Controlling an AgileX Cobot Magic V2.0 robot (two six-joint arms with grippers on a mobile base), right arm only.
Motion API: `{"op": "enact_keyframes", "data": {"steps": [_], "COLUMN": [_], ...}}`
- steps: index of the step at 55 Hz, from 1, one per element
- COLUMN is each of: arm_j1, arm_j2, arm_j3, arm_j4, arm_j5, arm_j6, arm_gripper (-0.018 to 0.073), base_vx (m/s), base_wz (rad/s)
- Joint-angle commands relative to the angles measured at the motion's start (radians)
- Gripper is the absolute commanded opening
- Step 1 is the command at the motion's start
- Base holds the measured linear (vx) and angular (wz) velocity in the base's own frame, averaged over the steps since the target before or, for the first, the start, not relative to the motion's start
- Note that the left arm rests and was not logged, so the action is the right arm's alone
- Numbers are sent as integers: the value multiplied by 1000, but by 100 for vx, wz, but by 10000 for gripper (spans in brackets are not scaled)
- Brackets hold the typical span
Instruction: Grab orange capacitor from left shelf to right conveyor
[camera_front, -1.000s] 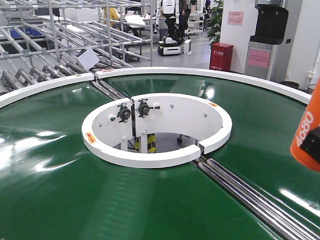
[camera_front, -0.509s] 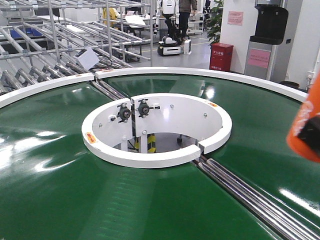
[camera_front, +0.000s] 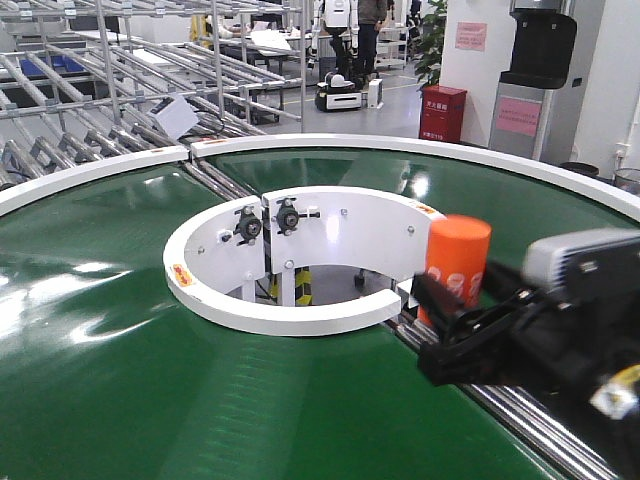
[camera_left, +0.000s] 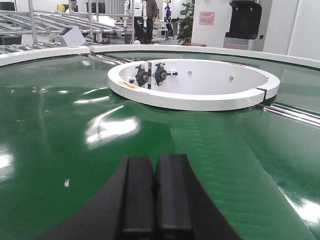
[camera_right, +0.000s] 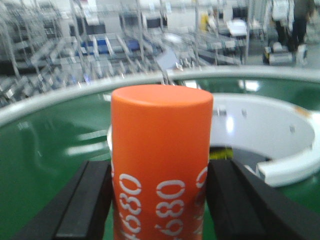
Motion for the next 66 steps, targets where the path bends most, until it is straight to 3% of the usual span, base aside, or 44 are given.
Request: {"op": "enact_keyframes", "data": {"steps": [1, 26, 33, 39, 43, 54, 66], "arm_j1": [-12, -12, -12, -9, -9, -9, -9], "arm_j2": [60, 377, 477, 558, 611, 732, 794], "arm_j3": [-30, -30, -30, -30, -30, -30, -30], "arm_j4": [-3, 4, -100, -262, -319, -417, -425], "arm_j5": [-112, -287, -397, -532, -596, -633, -627], "arm_j6": [-24, 19, 32, 157, 252, 295, 295], "arm_gripper": [-7, -7, -7, -7, -7, -7, -3], "base_vx": [0, 0, 0, 0, 0, 0, 0], "base_wz": [0, 0, 0, 0, 0, 0, 0]}}
